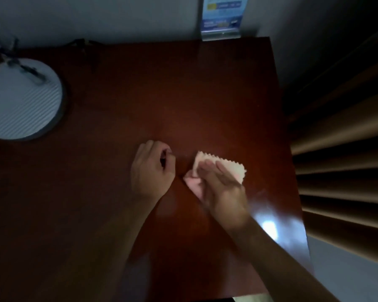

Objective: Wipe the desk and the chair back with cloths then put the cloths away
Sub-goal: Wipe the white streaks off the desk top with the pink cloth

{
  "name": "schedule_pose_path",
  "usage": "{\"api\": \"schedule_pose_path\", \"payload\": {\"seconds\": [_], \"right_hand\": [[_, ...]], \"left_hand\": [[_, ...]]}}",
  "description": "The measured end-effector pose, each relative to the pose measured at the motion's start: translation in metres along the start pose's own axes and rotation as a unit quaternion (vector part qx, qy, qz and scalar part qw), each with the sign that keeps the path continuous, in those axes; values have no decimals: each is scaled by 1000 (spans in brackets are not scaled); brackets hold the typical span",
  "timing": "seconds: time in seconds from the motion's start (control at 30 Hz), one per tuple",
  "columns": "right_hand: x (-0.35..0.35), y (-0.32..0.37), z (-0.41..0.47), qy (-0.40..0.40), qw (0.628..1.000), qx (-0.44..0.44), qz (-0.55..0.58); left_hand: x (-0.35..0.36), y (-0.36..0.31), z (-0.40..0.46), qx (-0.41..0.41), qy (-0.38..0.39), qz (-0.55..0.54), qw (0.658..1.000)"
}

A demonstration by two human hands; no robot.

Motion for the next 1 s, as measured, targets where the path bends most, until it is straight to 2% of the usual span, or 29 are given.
{"api": "schedule_pose_path", "payload": {"seconds": [0.17, 0.33, 0.4, 0.47, 0.57, 0.63, 0.7, 0.77, 0.83, 0.93, 1.0], "right_hand": [[19, -46, 88, -15, 987, 156, -25], [42, -39, 121, 10, 983, 182, 35], [40, -24, 98, 33, 983, 169, 56], [40, -2, 65, 51, 993, 97, 46], [51, 13, 46, 32, 998, -18, 41], [70, 15, 66, 87, 993, -50, 58], [89, 18, 93, 138, 987, -52, 65], [105, 20, 123, 135, 989, -35, 40], [112, 21, 144, 119, 992, 22, 24], [104, 29, 138, 100, 990, 88, 35], [94, 34, 107, 140, 987, 63, 34]], "left_hand": [[3, 0, 2, -9, 3, 4, 1000], [5, 3, 2, -20, 1, -5, 1000], [3, 3, 2, -30, -17, -29, 999], [1, 5, 2, -49, -37, -49, 997], [0, 4, 1, -56, -44, -44, 997], [1, 5, 2, -74, -40, -47, 995], [0, 7, 2, -107, -43, -58, 992], [0, 8, 1, -131, -44, -67, 988], [-2, 8, 1, -143, -52, -72, 986], [-3, 9, 0, -155, -56, -86, 982], [-4, 10, 0, -158, -62, -102, 980]]}}
Point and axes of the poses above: each hand's wrist, its own z-axis towards the middle knuckle, its own x-axis out of the palm, y = z × x, the point moved 5 cm from there along z, towards the middle knuckle, and after that the axes turned 14 degrees about -y, right-handed, at the moved point
